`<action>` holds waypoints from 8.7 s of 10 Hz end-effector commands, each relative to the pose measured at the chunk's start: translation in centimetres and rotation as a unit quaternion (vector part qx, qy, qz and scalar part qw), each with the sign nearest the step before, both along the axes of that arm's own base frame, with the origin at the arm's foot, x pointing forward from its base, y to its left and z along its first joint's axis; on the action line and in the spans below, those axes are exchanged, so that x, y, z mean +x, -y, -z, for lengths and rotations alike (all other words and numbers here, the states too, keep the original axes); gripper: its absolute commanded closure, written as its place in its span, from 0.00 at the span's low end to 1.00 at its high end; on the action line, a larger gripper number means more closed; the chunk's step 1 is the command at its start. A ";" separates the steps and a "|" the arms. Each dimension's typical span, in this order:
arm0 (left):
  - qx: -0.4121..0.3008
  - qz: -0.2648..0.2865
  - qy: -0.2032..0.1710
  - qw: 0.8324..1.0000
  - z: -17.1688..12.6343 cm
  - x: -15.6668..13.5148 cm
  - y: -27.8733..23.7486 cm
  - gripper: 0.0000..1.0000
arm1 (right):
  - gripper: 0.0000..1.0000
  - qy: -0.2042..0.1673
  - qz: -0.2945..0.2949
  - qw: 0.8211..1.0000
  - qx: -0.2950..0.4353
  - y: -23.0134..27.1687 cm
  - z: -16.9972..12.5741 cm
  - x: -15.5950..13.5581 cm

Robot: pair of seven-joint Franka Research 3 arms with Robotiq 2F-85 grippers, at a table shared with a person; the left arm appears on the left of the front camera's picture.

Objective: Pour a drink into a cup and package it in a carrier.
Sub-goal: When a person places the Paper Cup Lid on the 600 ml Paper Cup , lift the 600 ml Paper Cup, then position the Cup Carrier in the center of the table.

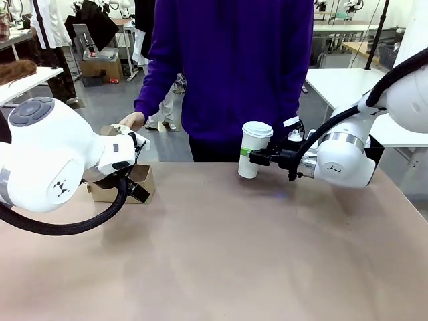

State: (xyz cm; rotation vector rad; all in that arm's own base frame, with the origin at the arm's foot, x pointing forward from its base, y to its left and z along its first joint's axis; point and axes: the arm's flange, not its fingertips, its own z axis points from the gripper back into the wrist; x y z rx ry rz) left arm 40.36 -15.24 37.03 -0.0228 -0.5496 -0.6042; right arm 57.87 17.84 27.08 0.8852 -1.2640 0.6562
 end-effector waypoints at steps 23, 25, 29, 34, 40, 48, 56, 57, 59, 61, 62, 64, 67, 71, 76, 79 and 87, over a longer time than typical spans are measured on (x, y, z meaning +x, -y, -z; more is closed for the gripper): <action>-0.001 0.000 0.000 1.000 0.0 0.0 0.0 0.00 | 0.19 0.031 -0.030 0.998 -0.037 2.7 -20.4 -9.3; -0.001 0.000 0.000 1.000 0.0 0.0 0.0 0.00 | 0.19 0.037 -0.039 0.997 -0.049 3.8 -24.0 -11.1; -0.001 0.000 0.000 1.000 0.0 0.0 0.0 0.00 | 0.19 0.017 -0.049 0.998 -0.047 4.5 -26.1 -11.7; -0.001 0.000 0.000 1.000 0.0 0.0 0.0 0.00 | 0.19 0.035 -0.042 0.997 -0.056 4.1 -26.0 -12.4; -0.001 0.000 0.000 1.000 0.0 0.0 0.0 0.00 | 0.19 0.035 -0.042 0.997 -0.056 4.1 -26.0 -12.4; 0.018 -0.100 -0.021 0.995 -14.3 0.3 -2.4 0.00 | 0.19 0.035 -0.042 0.997 -0.056 4.1 -26.0 -12.4; 0.028 -0.250 -0.124 0.960 -16.4 10.8 -2.5 0.00 | 0.19 0.035 -0.042 0.997 -0.056 4.1 -26.0 -12.4; 0.025 -0.257 -0.130 0.957 -15.9 11.6 -2.3 0.00 | 0.19 0.035 -0.042 0.997 -0.056 4.1 -26.0 -12.4; 0.030 -0.265 -0.137 0.954 -14.9 12.5 -2.4 0.00 | 0.19 0.035 -0.042 0.997 -0.056 4.1 -26.0 -12.4; 0.030 -0.274 -0.139 0.951 -14.0 12.9 -2.9 0.00 | 0.19 0.035 -0.042 0.997 -0.056 4.1 -26.0 -12.4; 0.029 -0.274 -0.139 0.951 -13.9 13.1 -3.1 0.49 | 0.19 0.035 -0.042 0.997 -0.056 4.1 -26.0 -12.4; 0.022 -0.285 -0.131 0.949 -13.8 13.2 -3.1 1.00 | 0.19 0.035 -0.042 0.997 -0.056 4.1 -26.0 -12.4; 0.015 -0.296 -0.121 0.947 -13.4 13.3 -3.4 0.84 | 0.19 0.035 -0.042 0.997 -0.056 4.1 -26.0 -12.4; 0.017 -0.306 -0.128 0.943 -13.2 13.5 -3.7 1.00 | 0.19 0.035 -0.042 0.997 -0.056 4.1 -26.0 -12.4; 0.005 -0.291 -0.137 0.947 -13.3 13.3 -3.5 1.00 | 0.19 0.035 -0.042 0.997 -0.056 4.1 -26.0 -12.4; 0.011 -0.317 -0.134 0.939 -15.6 11.8 -2.8 0.99 | 0.19 0.035 -0.042 0.997 -0.056 4.1 -26.0 -12.4; -0.028 -0.295 -0.128 0.946 -25.6 -0.5 11.6 0.99 | 0.19 0.035 -0.042 0.997 -0.056 4.1 -26.0 -12.4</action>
